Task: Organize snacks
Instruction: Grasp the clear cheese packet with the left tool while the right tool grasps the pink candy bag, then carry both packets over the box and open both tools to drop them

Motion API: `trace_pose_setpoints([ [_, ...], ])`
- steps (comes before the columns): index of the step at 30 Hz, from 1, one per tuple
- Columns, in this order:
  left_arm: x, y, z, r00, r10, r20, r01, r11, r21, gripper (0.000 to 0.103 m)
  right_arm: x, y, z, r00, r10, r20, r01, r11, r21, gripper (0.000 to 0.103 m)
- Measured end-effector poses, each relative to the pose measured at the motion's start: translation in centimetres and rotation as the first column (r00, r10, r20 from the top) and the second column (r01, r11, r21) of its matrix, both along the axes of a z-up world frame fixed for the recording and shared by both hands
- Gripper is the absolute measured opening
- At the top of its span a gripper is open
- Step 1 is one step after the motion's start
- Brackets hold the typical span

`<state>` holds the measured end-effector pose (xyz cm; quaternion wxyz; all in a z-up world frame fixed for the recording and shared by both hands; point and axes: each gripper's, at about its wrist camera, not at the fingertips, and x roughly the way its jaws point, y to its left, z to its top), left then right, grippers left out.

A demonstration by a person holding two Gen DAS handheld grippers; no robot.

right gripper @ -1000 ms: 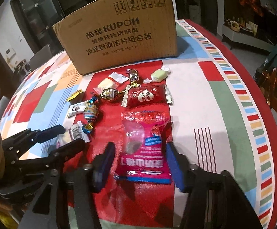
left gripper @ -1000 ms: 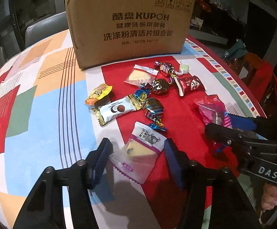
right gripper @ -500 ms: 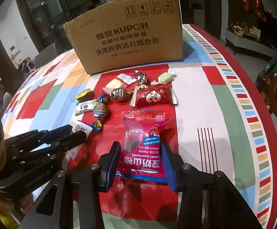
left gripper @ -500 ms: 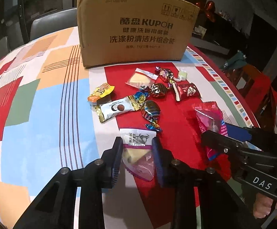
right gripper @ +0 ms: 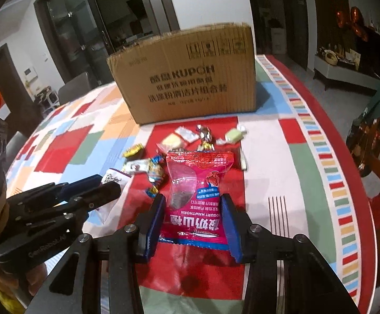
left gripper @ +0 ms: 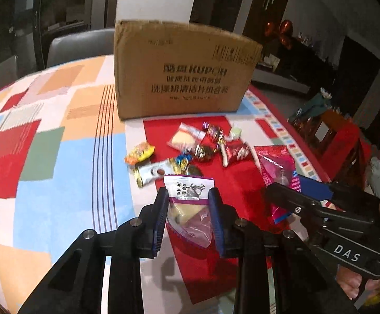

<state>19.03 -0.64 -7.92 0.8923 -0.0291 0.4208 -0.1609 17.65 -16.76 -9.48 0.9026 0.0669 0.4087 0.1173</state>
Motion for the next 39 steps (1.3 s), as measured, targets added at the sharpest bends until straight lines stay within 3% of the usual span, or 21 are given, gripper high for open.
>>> trace_pose_setpoints([
  [14, 0.8, 0.3, 6.2, 0.99, 0.017, 0.141, -0.012, 0.999, -0.033, 0.031, 0.8, -0.1, 5.3, 0.99, 0.029, 0.139, -0.031, 0.999, 0.009, 0.044],
  [27, 3.6, 0.6, 11.6, 0.966, 0.041, 0.256, -0.029, 0.998, -0.048, 0.031, 3.9, -0.6, 11.3, 0.958, 0.015, 0.288, -0.023, 0.999, 0.024, 0.044],
  [39, 6.9, 0.4, 16.0, 0.941, 0.04, 0.335, -0.039, 0.999, -0.008, 0.031, 7.8, -0.4, 15.4, 0.935, 0.049, 0.352, -0.051, 0.999, -0.002, 0.044],
])
